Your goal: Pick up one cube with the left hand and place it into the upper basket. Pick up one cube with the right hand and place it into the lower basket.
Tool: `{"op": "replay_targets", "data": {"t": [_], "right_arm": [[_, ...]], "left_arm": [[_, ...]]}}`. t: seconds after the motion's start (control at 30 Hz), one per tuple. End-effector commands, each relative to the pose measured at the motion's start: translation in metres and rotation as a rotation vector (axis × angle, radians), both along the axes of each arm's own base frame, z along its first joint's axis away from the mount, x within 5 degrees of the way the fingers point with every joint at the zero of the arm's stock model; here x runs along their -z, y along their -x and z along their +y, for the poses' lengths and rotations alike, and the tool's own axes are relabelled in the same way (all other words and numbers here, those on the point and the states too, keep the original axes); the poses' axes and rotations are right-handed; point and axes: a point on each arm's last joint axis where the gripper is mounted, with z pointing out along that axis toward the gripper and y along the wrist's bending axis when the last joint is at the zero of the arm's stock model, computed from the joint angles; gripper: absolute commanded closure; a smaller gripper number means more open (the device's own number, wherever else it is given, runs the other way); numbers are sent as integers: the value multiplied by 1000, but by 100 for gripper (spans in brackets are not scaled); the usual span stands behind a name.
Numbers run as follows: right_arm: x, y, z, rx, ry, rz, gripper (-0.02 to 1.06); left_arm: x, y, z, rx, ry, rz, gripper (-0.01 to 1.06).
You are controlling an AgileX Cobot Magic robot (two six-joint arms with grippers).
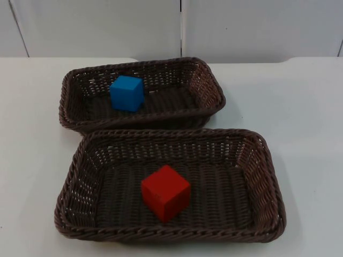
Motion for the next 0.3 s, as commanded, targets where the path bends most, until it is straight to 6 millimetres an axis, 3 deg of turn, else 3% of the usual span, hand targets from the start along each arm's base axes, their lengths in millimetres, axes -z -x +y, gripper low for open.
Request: {"op": "replay_targets", "data": {"t": [0.0,0.27], "right_arm": [[0,0,0,25,-3,-5,-1],[0,0,1,101,-3,-5,-1]], "left_arm": [[1,0,0,-6,2,-9,0],[1,0,0,-6,2,-9,0]]}}
